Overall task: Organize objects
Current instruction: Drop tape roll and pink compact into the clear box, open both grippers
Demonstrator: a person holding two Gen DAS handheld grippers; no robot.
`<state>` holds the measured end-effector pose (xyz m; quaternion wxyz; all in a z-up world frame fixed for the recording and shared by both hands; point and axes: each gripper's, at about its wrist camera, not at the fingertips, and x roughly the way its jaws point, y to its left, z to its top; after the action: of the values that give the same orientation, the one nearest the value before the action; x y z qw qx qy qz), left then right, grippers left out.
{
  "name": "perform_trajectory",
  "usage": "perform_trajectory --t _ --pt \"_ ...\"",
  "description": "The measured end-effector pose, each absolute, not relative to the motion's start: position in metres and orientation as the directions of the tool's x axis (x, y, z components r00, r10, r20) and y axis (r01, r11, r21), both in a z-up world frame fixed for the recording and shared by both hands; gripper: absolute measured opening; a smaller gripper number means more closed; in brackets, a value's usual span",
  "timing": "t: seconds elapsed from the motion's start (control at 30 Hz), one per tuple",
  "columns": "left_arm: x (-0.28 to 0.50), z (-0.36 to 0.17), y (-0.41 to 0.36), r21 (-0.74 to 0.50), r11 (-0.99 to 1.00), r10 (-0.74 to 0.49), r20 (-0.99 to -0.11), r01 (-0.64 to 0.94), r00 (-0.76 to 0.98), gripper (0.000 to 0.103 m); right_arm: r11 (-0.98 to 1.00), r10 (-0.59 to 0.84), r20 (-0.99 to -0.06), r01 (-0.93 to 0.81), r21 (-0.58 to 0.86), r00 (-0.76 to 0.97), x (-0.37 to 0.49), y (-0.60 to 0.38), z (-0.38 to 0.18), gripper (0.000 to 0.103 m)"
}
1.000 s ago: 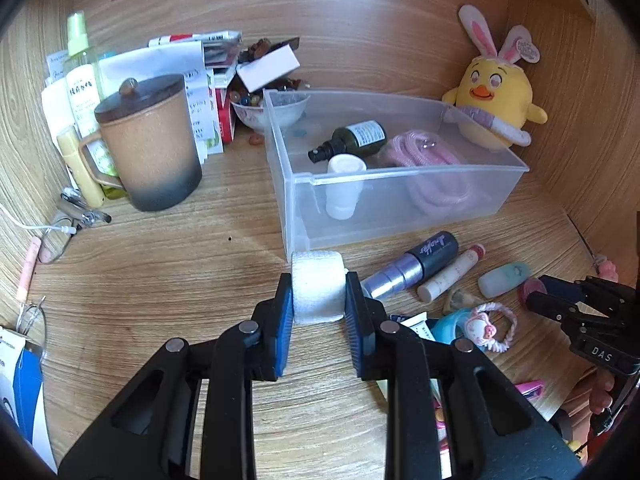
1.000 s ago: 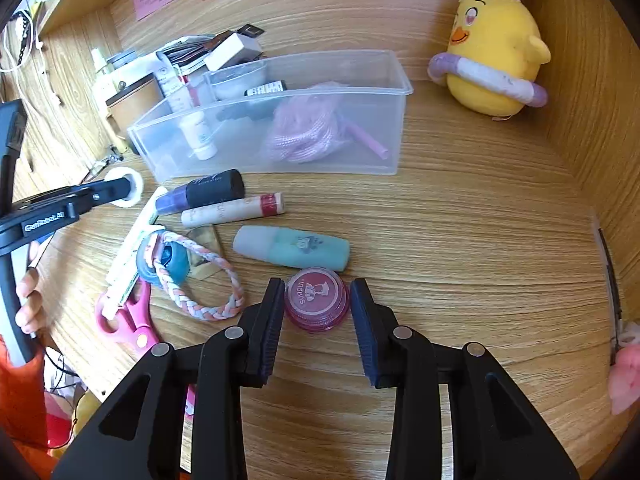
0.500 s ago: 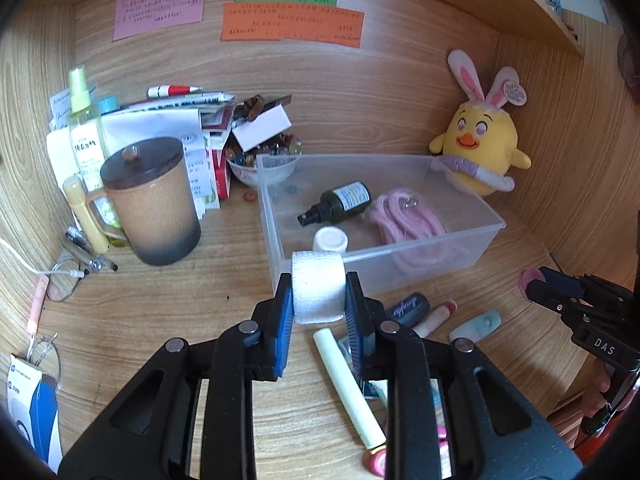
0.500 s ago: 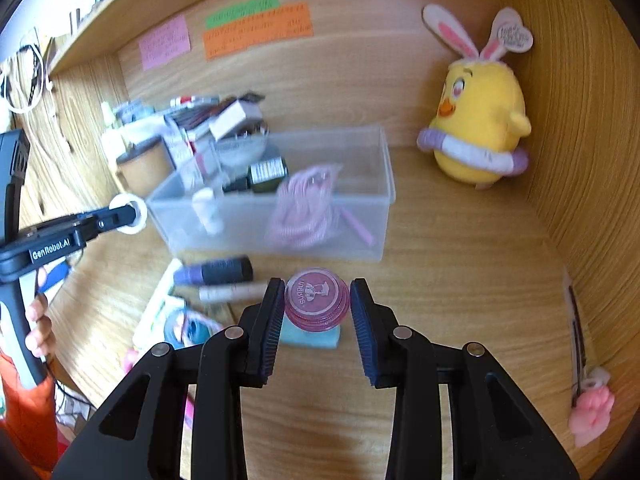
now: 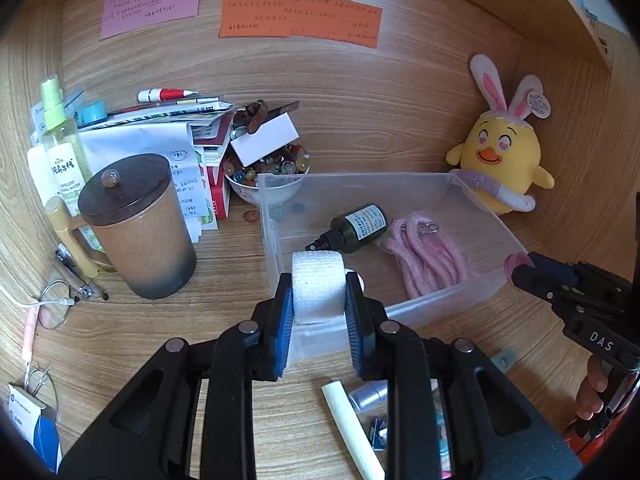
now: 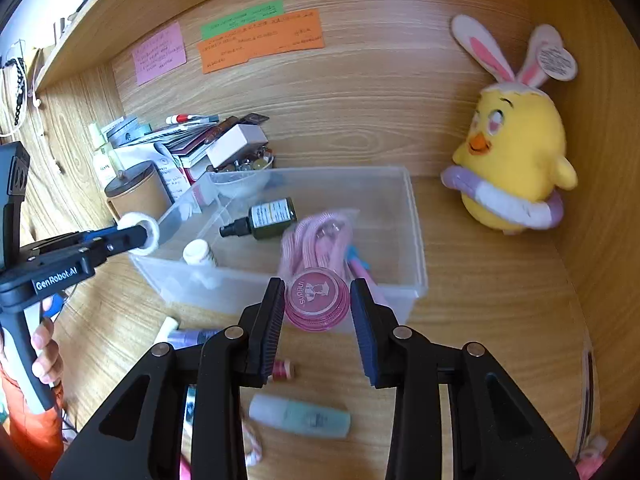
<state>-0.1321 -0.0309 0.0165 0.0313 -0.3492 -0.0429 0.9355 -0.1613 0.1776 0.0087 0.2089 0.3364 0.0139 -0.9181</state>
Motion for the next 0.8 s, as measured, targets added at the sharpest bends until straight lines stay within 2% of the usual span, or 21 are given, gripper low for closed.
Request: perform_trajectory --t 0.27,0.5,0.57,0.8 --pt "-0.152 0.003 -0.03 -0.1 -0.994 0.096 -0.692 -0.037 -0.716 0.024 -0.899 -0.371 -0.672 0.429 0.088 -0.641 -0.193 0.154 0.003 0.031" --pt "-0.153 0.002 -0.025 -0.079 -0.996 0.082 -0.694 -0.038 -0.715 0.025 -0.895 -0.352 -0.706 0.441 0.062 -0.615 -0.214 0.138 -0.008 0.031" --pt "-0.153 0.002 -0.025 -0.082 -0.996 0.087 -0.698 -0.042 -0.711 0.027 -0.894 -0.35 -0.715 0.444 0.062 -0.605 -0.217 0.135 -0.011 0.031" --pt "-0.141 0.005 -0.017 -0.085 -0.993 0.115 -0.692 -0.078 -0.713 0.048 -0.889 -0.355 -0.729 0.453 0.069 -0.586 -0.22 0.131 -0.014 0.031"
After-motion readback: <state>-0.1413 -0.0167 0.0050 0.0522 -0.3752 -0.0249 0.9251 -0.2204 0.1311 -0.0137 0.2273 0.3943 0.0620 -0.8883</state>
